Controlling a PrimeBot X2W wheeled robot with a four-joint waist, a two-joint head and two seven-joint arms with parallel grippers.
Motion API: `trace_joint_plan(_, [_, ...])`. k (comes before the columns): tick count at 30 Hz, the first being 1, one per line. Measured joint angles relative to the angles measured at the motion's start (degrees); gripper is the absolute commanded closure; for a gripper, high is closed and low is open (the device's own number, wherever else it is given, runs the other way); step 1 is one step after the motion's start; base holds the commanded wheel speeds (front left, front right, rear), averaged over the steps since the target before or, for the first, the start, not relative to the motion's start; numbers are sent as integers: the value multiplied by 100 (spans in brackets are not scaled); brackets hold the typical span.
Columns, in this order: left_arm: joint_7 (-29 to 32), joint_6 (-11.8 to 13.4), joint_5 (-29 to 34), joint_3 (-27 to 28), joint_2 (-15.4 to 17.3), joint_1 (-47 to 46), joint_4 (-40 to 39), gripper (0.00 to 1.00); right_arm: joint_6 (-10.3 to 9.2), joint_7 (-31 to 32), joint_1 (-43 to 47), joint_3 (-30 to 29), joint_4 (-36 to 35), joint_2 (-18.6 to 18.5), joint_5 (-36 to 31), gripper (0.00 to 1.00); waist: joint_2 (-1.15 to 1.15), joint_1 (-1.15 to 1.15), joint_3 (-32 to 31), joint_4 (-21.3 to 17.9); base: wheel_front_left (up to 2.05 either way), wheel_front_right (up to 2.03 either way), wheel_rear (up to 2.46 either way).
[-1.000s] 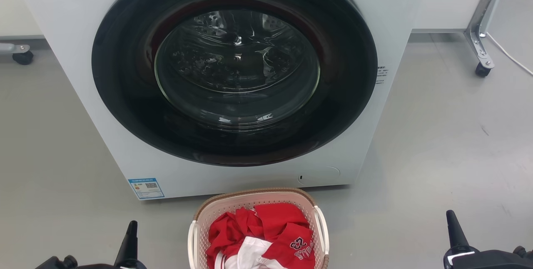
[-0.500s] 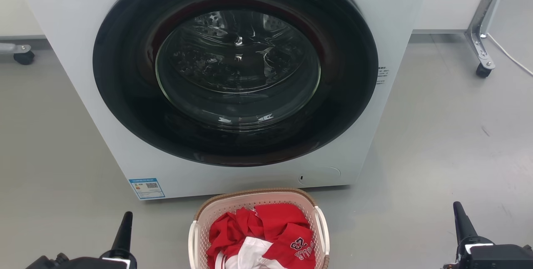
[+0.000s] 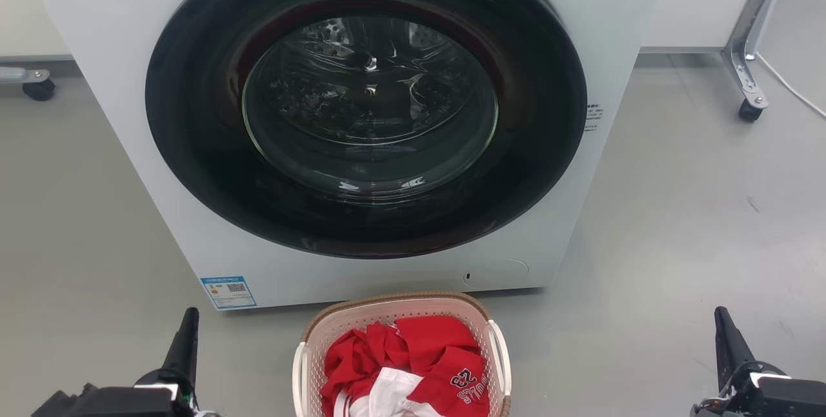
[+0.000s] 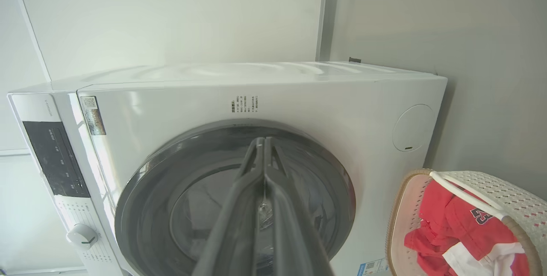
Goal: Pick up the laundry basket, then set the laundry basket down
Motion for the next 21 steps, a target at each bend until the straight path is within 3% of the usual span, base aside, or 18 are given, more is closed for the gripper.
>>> trace_joint_plan(21, [37, -36, -147, 13, -21, -82, 23, 100, 30, 38, -86, -23, 10, 3, 93, 100, 0, 0, 0, 1, 0, 0, 0])
